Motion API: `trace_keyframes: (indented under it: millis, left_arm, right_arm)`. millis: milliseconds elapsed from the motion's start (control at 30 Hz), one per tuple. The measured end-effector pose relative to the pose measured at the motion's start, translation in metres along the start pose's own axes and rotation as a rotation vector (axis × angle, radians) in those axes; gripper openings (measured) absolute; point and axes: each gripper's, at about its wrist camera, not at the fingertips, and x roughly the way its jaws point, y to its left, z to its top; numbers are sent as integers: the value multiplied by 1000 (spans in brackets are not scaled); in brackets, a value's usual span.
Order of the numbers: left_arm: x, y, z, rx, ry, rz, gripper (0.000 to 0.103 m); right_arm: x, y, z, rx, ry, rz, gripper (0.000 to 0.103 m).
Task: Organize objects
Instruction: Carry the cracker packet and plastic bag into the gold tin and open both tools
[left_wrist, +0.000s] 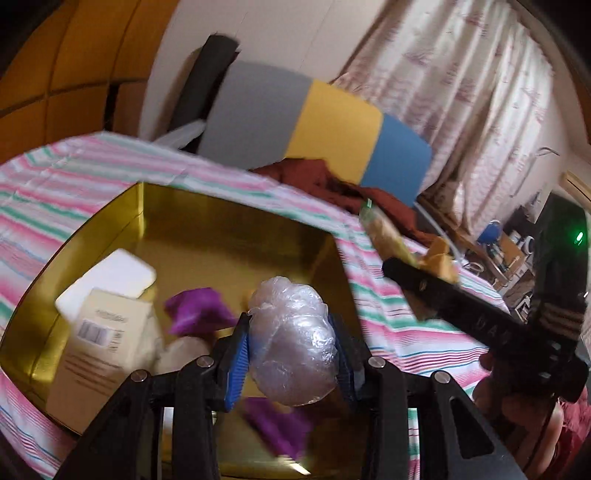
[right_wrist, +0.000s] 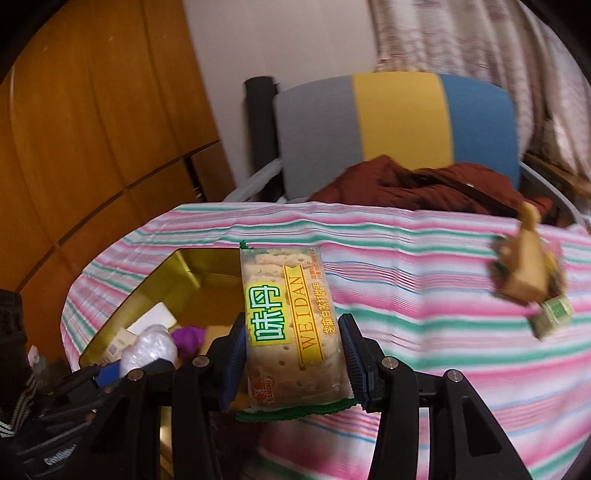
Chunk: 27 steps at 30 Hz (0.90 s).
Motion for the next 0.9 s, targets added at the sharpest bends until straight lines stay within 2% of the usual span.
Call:
trace_keyframes:
  millis: [100,267,333,400,433,500,567,767,900]
  left_arm:
    - [10,16,0,-16,60,17,40]
    - [17,19,-8,11,89,24,40]
    - [20,18,-10,21,97,30,41]
    - [22,17,-10,32,96,50,46]
    - [22,18,-10,33,94,60,51]
    - [21,18,-10,24,91,70,56]
    - [20,17,-10,7,87,71,64]
    - [5,20,-11,-35,28,81,67]
    - [-8,27,-7,-106,-30,88,67]
  right_arm:
    - [25,15,10,-46,26,7,48]
    - [60,22,18,-79,59,-25,49]
    - [62,17,19,-67,58,-42,58]
    - [55,10,19,-35,38,-55,64]
    - [51,8,18,-19,29,-50,67]
    - [42,6,17,-1,15,-41,67]
    - [32,3,14,11,-1,-45,68]
    - [5,-11,4,66,-35,-24,73]
    - [-6,-18,0,91,-47,-27,75]
